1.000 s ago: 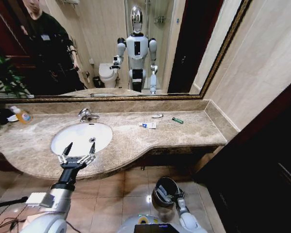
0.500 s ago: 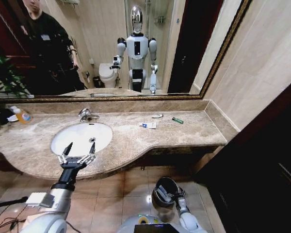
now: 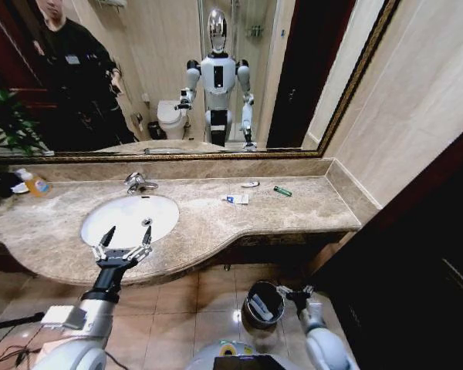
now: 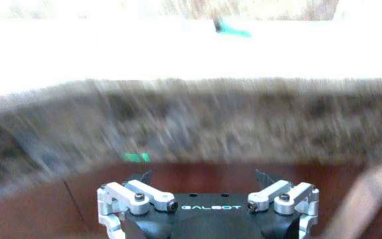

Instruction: Pick up the trash from the sink and place it in the trash bin.

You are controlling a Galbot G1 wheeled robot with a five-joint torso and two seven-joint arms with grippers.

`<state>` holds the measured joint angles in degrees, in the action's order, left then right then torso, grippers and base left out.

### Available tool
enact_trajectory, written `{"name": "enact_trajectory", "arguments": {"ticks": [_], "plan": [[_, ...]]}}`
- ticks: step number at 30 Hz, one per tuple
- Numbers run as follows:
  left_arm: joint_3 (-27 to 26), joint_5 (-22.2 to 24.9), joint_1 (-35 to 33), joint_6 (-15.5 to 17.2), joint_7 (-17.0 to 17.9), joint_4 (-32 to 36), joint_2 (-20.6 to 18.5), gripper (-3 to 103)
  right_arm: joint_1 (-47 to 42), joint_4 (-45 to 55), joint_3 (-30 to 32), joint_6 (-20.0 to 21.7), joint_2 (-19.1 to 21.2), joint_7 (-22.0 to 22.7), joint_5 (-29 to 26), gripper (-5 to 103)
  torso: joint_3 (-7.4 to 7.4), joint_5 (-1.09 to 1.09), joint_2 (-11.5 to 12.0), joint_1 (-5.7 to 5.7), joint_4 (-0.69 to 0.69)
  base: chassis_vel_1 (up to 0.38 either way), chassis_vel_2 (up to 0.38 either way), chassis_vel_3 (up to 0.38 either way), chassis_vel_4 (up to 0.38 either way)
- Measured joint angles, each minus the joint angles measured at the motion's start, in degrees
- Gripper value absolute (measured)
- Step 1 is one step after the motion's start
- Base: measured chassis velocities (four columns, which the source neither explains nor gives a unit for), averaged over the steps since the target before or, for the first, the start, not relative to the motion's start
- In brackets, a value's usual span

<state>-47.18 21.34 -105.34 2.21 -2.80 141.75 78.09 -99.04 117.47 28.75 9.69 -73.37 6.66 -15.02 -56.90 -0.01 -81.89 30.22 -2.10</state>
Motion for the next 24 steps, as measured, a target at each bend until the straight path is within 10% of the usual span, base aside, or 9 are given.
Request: {"name": "enact_trajectory", "arguments": {"ticks": [12, 24], "plan": [[0.0, 0.0, 0.0, 0.0, 0.0, 0.0, 0.0, 100, 11.7, 13.5, -4.6, 9.3, 3.5, 0.4, -5.3, 100, 0.0, 0.01, 0.0, 0.0, -0.01, 0.0, 0.0, 0.0, 0.0], [0.0, 0.0, 0.0, 0.0, 0.0, 0.0, 0.0, 100, 28.4, 1.3, -7.1, 10.5, 8.7, -4.0, -13.1, 100, -0.01, 0.02, 0.0, 0.01, -0.02, 0.0, 0.0, 0.0, 0.0]]}}
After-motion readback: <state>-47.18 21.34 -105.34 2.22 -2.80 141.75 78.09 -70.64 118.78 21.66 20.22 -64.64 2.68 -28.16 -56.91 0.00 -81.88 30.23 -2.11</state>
